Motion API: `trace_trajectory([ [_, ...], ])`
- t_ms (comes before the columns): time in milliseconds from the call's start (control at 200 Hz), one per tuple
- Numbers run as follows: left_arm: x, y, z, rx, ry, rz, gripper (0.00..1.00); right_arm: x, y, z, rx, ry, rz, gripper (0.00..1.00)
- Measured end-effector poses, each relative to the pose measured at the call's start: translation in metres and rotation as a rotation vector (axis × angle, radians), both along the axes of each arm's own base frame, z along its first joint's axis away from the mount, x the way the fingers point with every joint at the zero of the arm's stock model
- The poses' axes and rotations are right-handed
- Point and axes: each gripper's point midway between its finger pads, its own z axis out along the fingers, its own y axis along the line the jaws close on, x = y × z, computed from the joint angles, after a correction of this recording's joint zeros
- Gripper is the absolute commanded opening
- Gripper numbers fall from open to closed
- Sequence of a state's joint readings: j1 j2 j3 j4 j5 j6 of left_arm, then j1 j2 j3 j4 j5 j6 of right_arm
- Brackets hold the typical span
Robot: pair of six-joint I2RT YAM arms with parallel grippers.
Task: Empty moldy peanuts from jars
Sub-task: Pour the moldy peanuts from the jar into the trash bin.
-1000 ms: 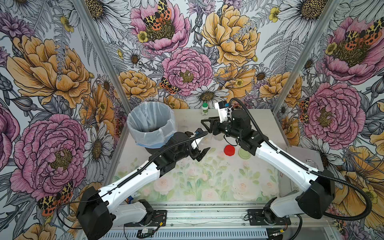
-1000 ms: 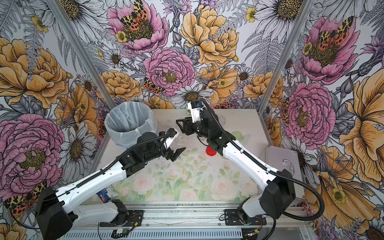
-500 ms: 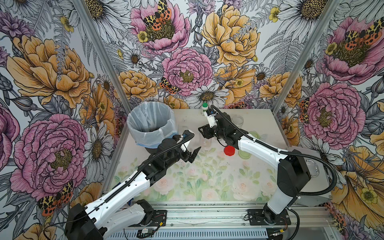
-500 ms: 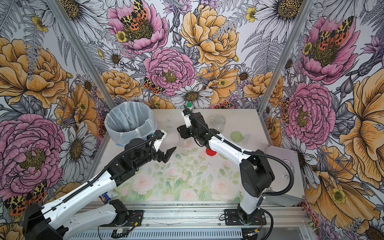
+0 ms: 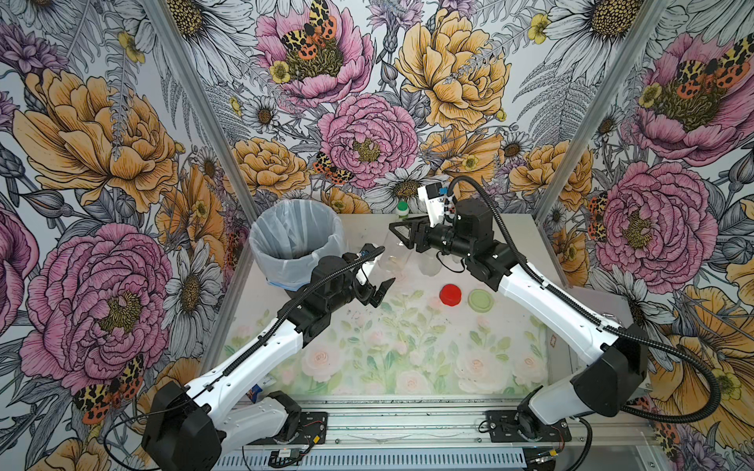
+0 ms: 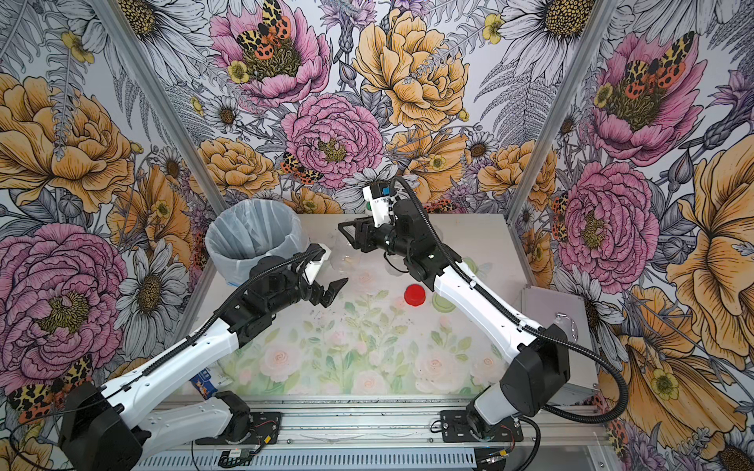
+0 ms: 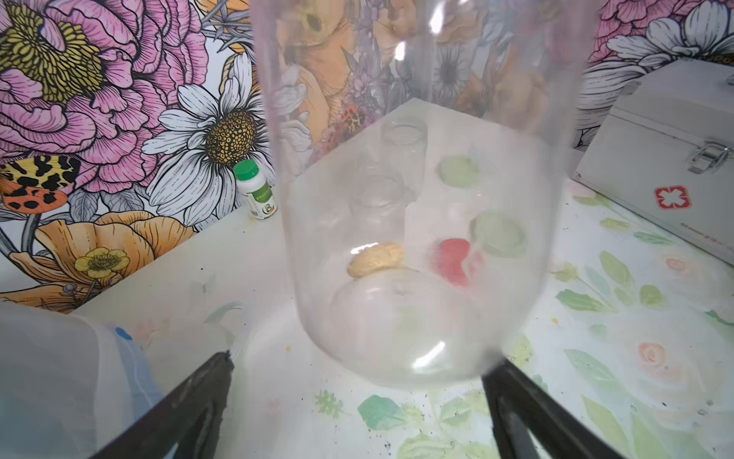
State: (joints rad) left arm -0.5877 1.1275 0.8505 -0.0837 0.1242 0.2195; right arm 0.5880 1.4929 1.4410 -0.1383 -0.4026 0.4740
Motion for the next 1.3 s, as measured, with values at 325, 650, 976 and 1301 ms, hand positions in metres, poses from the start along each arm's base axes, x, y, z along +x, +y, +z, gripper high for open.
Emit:
trace_trajectory([
  [325, -0.019, -0.009, 0.048, -0.114, -0.116, -0.103, 0.99, -0.008, 0.004, 0.0, 0.026, 0.019, 0.043, 0.26],
  [650, -0.008, -0.019, 0.02, -0.082, -0.048, -0.118, 0.99, -0.016, 0.014, 0.001, 0.104, 0.055, 0.096, 0.26],
  [976, 0.002, -0.021, 0.02, -0.097, -0.06, -0.109, 0.99, -0.02, 0.017, 0.004, 0.116, 0.052, 0.116, 0.26],
  [1301, 0.002, -0.02, 0.031, -0.121, -0.093, -0.106, 0.86, -0.021, 0.017, 0.004, 0.116, 0.052, 0.117, 0.26],
])
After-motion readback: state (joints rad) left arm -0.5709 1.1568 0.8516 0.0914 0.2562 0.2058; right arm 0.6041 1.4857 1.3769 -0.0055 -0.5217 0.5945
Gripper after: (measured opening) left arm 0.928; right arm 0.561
